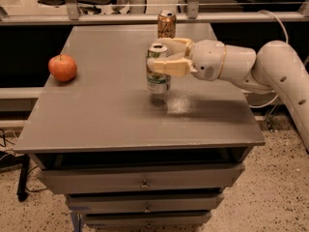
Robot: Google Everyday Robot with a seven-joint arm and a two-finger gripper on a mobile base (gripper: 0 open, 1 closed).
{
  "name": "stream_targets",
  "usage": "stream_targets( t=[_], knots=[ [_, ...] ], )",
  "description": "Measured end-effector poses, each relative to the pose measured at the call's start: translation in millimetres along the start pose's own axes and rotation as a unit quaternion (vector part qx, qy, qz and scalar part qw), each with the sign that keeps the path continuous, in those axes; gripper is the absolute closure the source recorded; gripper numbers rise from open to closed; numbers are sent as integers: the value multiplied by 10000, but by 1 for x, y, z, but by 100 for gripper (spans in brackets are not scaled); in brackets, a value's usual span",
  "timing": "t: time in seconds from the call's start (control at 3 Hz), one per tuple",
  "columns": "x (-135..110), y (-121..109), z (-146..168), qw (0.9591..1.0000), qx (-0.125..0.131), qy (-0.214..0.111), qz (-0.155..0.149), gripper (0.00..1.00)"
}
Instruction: Place 7up can upright
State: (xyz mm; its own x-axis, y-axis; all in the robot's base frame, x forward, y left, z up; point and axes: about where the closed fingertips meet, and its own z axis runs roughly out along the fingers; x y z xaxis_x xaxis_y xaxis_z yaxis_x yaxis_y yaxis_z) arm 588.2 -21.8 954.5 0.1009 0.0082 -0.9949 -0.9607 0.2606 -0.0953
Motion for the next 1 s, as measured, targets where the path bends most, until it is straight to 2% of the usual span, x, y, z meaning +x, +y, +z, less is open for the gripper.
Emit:
stream_targets(
  t=[0.33, 0.67, 1.0],
  knots=[
    [7, 16, 7, 9969, -133, 7, -778, 100],
    [17, 20, 7, 9954, -143, -120, -941, 100],
    [25, 19, 6, 9963, -93, -161, -842, 90]
  ],
)
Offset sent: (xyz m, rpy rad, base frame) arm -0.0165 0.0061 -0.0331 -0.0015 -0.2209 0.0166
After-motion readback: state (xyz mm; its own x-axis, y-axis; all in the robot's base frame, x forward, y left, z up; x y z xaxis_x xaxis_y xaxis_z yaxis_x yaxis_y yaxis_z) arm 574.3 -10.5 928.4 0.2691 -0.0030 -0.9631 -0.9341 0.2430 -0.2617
